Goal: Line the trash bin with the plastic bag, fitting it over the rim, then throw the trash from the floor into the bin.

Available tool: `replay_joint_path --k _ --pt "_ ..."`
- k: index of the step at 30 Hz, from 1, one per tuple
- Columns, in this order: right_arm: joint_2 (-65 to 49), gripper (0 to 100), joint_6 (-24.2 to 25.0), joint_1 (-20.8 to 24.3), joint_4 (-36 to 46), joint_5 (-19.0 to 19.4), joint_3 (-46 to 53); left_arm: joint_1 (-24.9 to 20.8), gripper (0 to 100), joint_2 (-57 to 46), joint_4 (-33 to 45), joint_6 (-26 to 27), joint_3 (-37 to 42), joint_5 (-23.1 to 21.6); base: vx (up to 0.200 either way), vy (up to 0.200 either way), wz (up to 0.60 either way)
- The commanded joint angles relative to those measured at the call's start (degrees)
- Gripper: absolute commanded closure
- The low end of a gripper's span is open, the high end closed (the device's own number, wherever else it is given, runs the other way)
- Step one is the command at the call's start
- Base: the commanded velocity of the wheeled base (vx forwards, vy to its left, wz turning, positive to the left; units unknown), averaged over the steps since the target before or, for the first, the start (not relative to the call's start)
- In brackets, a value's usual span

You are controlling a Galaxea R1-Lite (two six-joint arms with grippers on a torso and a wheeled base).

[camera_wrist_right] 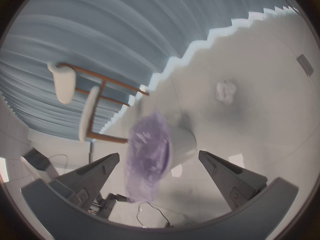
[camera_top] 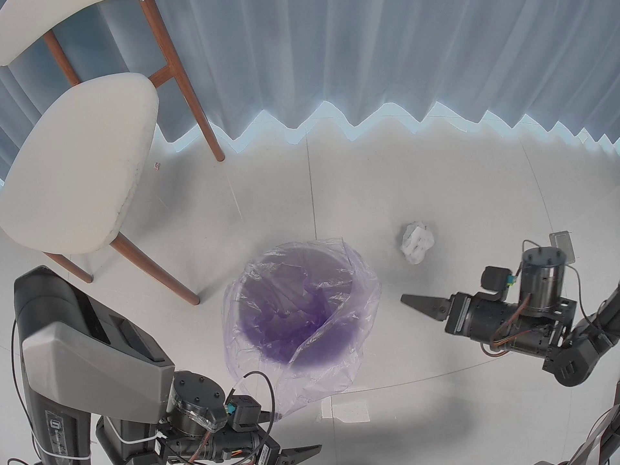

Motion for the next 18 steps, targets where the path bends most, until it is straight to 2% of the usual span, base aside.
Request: replay_joint_path --k 1,2,3,9,13,15,18 --pt "3.85 0 -2.25 3.12 17.78 -1.44 -13.40 -0.59 0 0.46 -0.10 0.01 -2.07 0.51 0.000 0.000 0.00" --pt "3.68 0 -2.25 3.21 18.13 -1.35 -13.66 -0.59 0 0.46 -0.10 0.01 -2.07 0.51 0.000 0.000 0.00" --pt "2.54 0 -2.34 4.35 22.44 -0.82 -16.48 -0.85 0 0.29 -0.10 0.01 -2.51 1.04 0.000 0.000 0.00" --pt "1.48 0 -4.98 6.81 34.30 -1.44 -24.12 -1.56 0 -0.06 -0.10 0.01 -2.77 2.98 0.000 0.000 0.00" --pt "1.39 0 -5.24 8.74 38.87 -1.61 -27.73 -1.65 0 -0.50 -0.10 0.01 -2.86 2.98 0.000 0.000 0.00" --pt "2.27 0 -5.24 9.62 40.54 -3.02 -29.75 -1.65 0 -0.86 -0.10 0.01 -2.86 3.06 0.000 0.000 0.00" --pt "5.44 0 -5.33 9.97 42.30 -7.50 -32.82 -1.73 0 -1.38 -0.10 0.01 -2.95 3.06 0.000 0.000 0.00"
